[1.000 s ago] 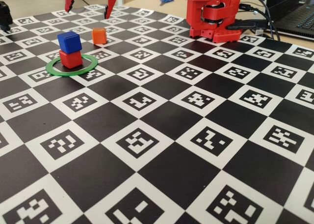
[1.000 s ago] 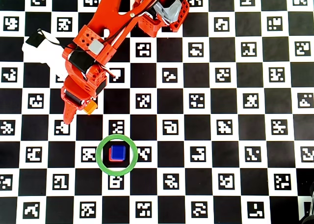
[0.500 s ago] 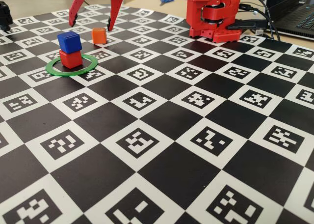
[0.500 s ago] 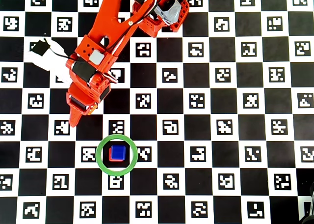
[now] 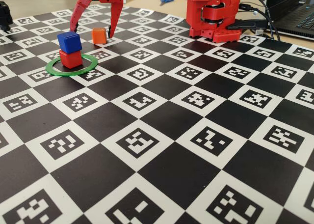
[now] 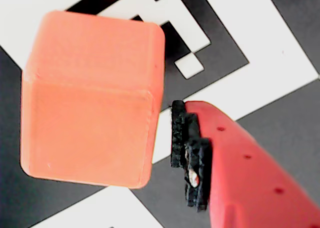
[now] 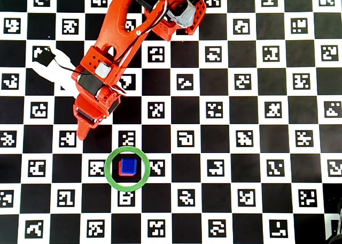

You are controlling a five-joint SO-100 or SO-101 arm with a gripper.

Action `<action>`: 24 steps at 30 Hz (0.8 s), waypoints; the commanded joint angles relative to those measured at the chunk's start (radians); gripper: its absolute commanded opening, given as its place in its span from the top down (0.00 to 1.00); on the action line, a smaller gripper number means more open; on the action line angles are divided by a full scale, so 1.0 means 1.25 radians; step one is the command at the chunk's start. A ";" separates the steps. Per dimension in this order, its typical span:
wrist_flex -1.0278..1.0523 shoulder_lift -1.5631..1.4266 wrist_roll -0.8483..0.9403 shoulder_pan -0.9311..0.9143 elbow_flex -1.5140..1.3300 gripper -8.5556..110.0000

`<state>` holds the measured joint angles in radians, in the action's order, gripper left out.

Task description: Grab the red cube then put it in the green circle then put the blue cube on top and finally the orange cube on top

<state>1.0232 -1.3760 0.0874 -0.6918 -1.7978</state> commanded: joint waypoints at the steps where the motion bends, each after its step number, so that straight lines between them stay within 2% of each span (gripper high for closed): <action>1: -0.010 -0.015 0.006 -0.010 0.013 0.53; 12: -0.011 -0.006 0.017 -0.022 0.021 0.58; 20: -0.009 -0.005 0.027 -0.018 0.021 0.75; 24: -0.009 -0.005 0.034 -0.016 0.020 0.80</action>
<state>1.0124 -1.3760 0.1197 -0.7102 -1.7978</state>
